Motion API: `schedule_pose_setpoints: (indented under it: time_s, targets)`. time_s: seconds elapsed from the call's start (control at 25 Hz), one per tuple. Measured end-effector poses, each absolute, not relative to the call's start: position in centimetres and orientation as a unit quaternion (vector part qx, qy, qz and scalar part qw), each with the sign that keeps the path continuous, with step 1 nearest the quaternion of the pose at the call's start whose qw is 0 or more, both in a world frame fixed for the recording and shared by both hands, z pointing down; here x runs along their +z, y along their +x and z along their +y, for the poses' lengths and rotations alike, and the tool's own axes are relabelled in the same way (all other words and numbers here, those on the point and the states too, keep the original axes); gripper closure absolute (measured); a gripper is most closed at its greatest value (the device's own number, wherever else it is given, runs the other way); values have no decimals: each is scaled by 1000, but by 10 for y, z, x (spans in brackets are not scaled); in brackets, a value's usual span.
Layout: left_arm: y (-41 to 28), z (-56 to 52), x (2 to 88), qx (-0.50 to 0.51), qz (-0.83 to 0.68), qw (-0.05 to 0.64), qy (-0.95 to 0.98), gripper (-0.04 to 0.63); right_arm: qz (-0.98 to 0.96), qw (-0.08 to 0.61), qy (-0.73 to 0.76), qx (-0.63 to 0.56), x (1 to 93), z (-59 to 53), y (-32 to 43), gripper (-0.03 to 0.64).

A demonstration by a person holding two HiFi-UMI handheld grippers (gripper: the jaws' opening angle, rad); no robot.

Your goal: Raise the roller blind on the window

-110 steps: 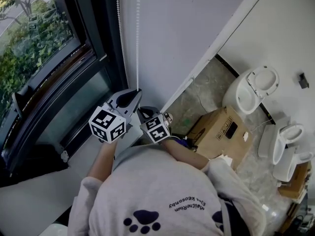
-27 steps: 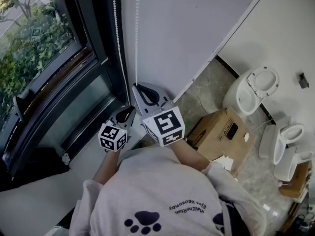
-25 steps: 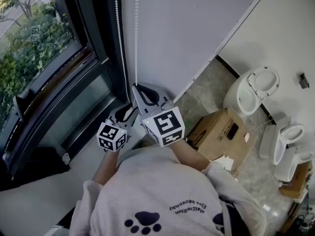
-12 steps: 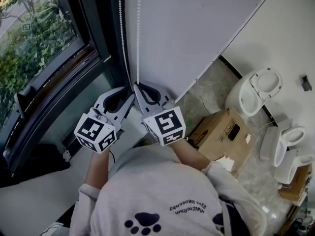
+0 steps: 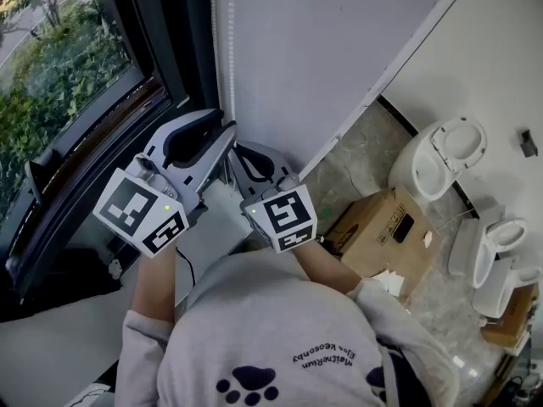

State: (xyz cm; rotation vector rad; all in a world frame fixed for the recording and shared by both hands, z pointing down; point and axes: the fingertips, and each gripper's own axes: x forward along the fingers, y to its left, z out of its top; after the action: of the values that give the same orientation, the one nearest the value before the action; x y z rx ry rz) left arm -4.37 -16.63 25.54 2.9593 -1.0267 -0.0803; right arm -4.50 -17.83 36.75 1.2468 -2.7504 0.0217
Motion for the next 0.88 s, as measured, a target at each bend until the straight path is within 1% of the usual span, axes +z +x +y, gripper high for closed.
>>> schedule_pose_setpoints:
  time_s: [0.12, 0.28, 0.44, 0.68, 0.88]
  targets:
    - [-38, -169, 237, -32, -324, -13, 945, 497, -909, 63, 411, 8, 369, -177, -45, 607]
    - [-34, -177, 223, -33, -332, -28, 942, 542, -910, 63, 410, 8, 369, -177, -46, 607]
    - [-30, -180, 222, -40, -315, -18, 948, 584, -910, 59, 410, 8, 366, -176, -48, 607]
    - [-31, -180, 223, -55, -324, -24, 944, 586, -907, 63, 416, 1, 367, -179, -46, 607]
    - [-28, -181, 254, -33, -337, -9, 941, 586, -903, 91, 419, 17, 398, -179, -45, 607]
